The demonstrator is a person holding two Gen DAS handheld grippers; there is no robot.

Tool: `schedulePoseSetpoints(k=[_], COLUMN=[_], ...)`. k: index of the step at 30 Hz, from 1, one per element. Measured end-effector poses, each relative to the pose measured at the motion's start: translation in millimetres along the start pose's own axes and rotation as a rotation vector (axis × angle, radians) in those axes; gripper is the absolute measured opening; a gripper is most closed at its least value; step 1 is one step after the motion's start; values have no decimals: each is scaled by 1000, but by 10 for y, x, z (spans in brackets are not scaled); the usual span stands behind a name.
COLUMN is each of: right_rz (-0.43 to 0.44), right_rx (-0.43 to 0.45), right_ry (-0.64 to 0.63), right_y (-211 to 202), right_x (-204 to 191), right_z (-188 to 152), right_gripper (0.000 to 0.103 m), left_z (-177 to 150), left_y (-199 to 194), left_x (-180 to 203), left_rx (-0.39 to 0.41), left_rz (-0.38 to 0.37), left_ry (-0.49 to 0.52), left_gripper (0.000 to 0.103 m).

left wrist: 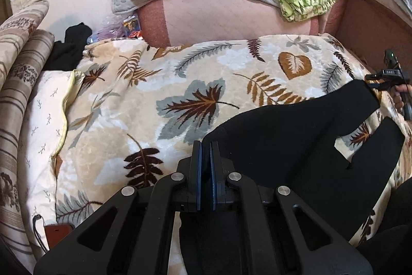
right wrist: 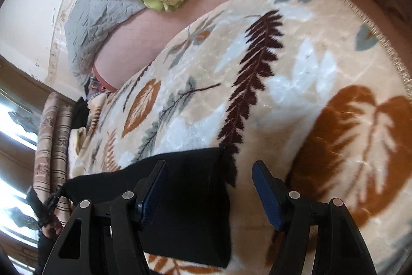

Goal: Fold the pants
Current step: 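Close the left gripper on the folded pants edge, then close the right gripper on the black pants while the left gripper holds their edge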

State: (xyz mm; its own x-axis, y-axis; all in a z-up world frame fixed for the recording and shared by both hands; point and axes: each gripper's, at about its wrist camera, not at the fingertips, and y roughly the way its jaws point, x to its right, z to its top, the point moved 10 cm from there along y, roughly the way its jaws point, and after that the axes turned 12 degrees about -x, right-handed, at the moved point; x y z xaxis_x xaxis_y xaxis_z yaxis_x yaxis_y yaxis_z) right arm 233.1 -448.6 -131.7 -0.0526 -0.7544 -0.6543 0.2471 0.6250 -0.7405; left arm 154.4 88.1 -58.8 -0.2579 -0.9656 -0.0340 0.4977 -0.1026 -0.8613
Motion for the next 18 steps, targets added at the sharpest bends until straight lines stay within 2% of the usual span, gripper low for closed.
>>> schedulePoseSetpoints(k=[1,4,7,9,10,11,14,18], right_rz=[21,8,-19,0,-18,-39,-67,-122], right_rx=[-4,-15,-17,-27,-34,-36,-4,60], right_ry=[-7,-30,-45,-70,-92,-114,-161,-215], right_y=[34,118,174,203,212,215,138,-61], right_x=[-23,-40,-5,-34,-39,-45,-80,-160], right_z=[11,45,95,97,82,72,59,96], right_gripper=[66,65,55,34,14,6,5,5], left_z=[11,37,48,56,58,67,142,386], left_y=[5,48,78,89,88,97,142,139], left_x=[-18,-71,-93,-113,-125,-145,-202,-238], left_rx=[0,-11,-18,-20,-18,-18,-24,-16], left_rz=[-4,-16,-29,-40,-34,-22,-27,-10], left_ry=[-16,-53,-81,-104,-109,-115,-144,-112], left_gripper=[4,4,4,4,4,4,4,4])
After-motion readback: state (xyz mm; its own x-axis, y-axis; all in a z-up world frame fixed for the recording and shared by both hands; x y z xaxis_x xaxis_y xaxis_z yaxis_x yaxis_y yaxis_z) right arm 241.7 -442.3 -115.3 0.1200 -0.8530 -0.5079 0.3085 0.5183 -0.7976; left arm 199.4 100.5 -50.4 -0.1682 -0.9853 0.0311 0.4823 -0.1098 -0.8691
